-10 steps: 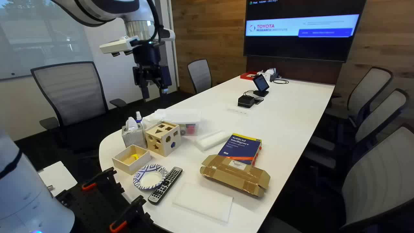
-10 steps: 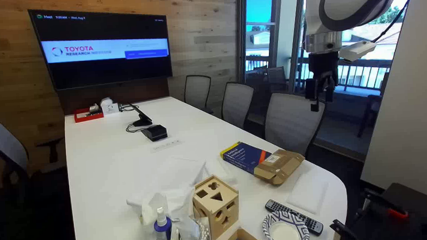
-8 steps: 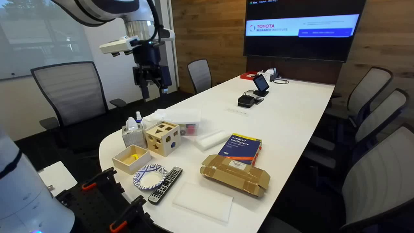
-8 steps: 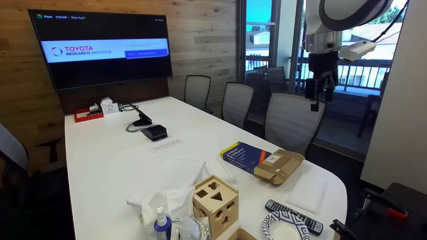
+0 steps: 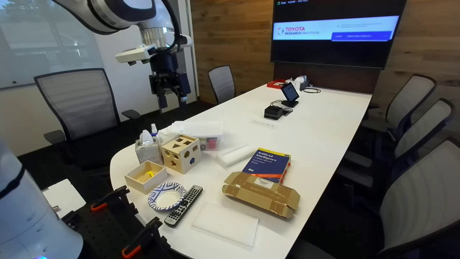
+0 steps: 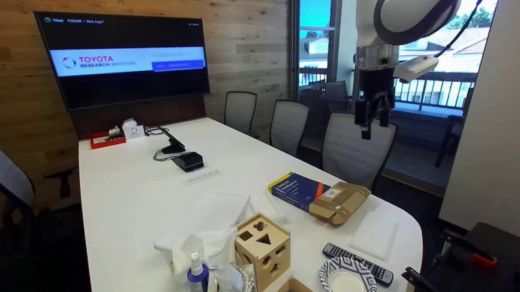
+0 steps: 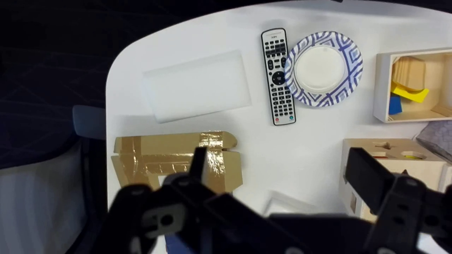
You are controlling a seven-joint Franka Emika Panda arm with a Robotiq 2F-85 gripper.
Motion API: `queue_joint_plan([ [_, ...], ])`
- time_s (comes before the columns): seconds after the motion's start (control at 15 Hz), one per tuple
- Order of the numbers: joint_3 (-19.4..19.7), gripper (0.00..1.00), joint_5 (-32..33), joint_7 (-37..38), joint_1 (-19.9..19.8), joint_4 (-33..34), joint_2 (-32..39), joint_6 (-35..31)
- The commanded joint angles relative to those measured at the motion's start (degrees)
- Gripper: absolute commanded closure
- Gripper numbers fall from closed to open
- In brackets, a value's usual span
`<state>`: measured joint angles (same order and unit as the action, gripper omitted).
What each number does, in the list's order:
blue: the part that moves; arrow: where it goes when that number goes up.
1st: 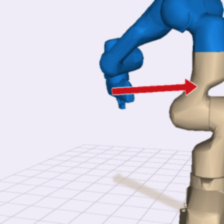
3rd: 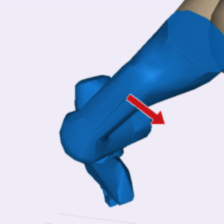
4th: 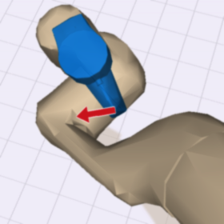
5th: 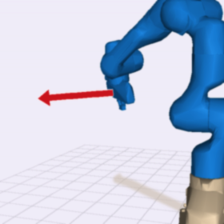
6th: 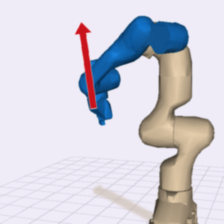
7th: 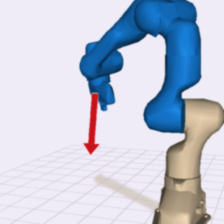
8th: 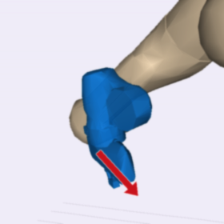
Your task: Slide the lid on the wooden toy box forwards.
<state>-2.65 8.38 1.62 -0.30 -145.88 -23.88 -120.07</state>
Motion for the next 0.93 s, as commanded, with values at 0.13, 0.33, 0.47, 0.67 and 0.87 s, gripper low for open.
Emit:
queue_joint_plan([
  [0.13, -10.00, 0.00, 2.14, 16.05, 4.42, 10.28, 17.24, -4.84],
  [0.33, -12.40, 0.00, 6.38, 24.41, 6.71, 15.04, 25.74, -8.01],
  [0.47, -11.52, 0.00, 9.42, 27.19, 8.51, 17.69, 31.97, -13.04],
  [0.67, -8.86, 0.00, 10.84, 27.31, 11.10, 21.43, 40.04, -20.37],
  [0.87, -5.70, 0.00, 9.13, 25.36, 13.38, 25.30, 47.20, -26.49],
])
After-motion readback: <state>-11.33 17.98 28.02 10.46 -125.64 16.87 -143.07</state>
